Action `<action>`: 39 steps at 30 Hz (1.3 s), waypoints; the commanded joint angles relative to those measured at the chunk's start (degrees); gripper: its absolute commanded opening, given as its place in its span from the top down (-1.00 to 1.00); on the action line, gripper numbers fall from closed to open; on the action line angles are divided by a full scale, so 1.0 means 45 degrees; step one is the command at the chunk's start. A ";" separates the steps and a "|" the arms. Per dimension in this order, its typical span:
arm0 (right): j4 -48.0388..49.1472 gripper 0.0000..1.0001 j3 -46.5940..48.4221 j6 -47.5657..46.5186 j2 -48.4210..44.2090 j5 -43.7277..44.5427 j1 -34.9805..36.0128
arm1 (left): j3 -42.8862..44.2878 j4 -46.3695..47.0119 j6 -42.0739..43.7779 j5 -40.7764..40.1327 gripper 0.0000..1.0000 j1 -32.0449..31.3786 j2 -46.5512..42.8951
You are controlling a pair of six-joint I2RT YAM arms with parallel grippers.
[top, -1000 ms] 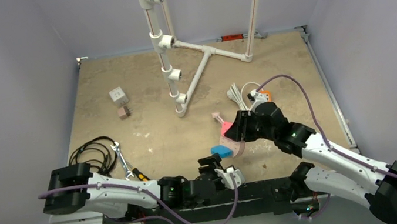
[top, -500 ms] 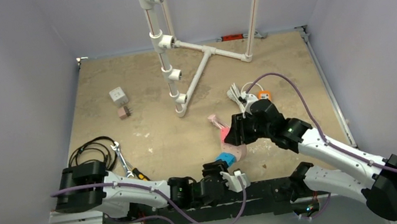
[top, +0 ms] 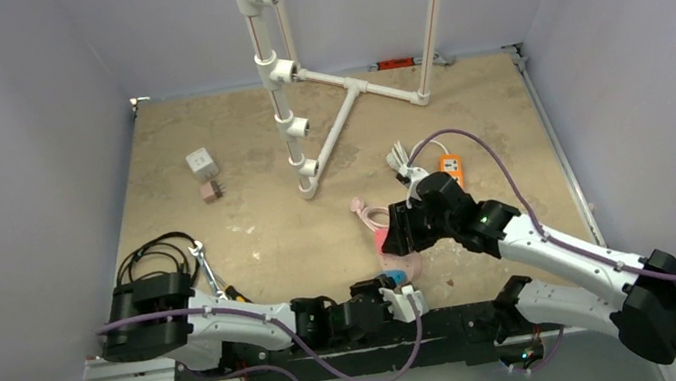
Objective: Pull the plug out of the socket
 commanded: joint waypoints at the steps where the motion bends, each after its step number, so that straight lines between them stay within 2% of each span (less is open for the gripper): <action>1: 0.1025 1.00 0.0465 0.0103 -0.0092 -0.0447 0.0236 | 0.0050 0.0790 -0.0716 0.0611 1.00 0.0256 0.0193; 3: 0.1122 0.84 0.0343 0.0198 -0.0020 -0.0303 0.0227 | -0.0072 0.0861 -0.0952 0.0661 1.00 0.0284 0.0179; 8: 0.1607 0.12 -0.0106 0.0452 -0.0141 -0.0014 0.0222 | -0.0501 0.1097 -0.1946 0.0925 1.00 0.0618 0.0051; 17: 0.2011 -0.51 -0.0695 0.0756 -0.0643 0.0177 0.0222 | -0.1227 0.1521 -0.3695 0.1797 1.00 0.1386 -0.0222; 24: 0.2057 -0.62 -0.1313 0.1121 -0.0990 0.0816 0.0219 | -0.1690 0.1659 -0.4624 0.1880 1.00 0.1783 -0.0452; 31: 0.2909 -0.63 -0.2297 0.1880 -0.2225 0.0929 0.0231 | -0.2436 0.2264 -0.5580 0.2705 1.00 0.2490 -0.1142; 39: 0.3328 -0.40 -0.2408 0.1505 -0.2723 0.0814 0.0393 | -0.2701 0.2227 -0.5823 0.2899 1.00 0.2904 -0.1572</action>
